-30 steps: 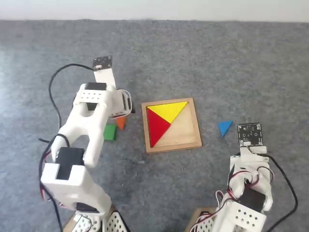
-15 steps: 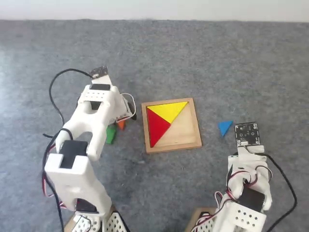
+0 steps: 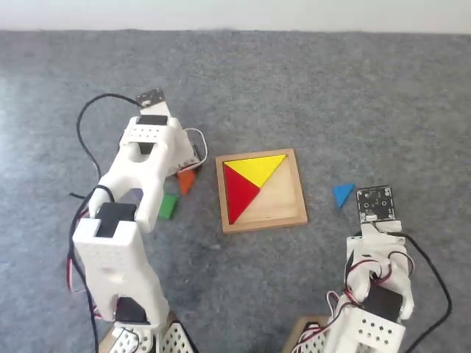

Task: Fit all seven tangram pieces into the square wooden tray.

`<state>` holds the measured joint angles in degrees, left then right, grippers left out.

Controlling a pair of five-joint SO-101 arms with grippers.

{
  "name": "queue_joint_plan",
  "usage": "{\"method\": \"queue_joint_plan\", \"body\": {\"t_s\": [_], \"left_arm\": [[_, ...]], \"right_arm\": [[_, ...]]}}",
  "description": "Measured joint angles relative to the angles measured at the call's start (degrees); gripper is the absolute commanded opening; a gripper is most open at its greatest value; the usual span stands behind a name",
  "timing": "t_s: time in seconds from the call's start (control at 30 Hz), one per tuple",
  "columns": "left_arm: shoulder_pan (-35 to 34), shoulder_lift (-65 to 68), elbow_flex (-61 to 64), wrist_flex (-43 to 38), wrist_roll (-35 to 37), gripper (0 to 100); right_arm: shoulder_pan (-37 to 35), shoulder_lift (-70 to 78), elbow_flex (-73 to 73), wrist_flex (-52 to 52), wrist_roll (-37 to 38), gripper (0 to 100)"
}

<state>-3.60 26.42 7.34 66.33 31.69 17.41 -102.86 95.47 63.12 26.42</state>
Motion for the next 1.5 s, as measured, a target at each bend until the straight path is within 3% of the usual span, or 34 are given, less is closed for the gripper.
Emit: {"method": "queue_joint_plan", "body": {"t_s": [0.47,0.67,1.27,1.5], "left_arm": [[-0.09,-1.05,-2.29,0.88,-3.52,2],[-0.44,-1.05,-2.11,0.97,-9.67,14],[-5.54,-0.79,-1.05,2.29,-21.01,12],[-12.40,-9.32,1.67,0.00,-21.19,12]], "right_arm": [[0.00,0.00,0.00,0.09,0.00,0.9],[0.00,0.00,0.00,0.09,0.00,0.9],[0.00,0.00,0.00,0.53,0.00,0.9],[0.00,0.00,0.00,0.53,0.00,0.9]]}}
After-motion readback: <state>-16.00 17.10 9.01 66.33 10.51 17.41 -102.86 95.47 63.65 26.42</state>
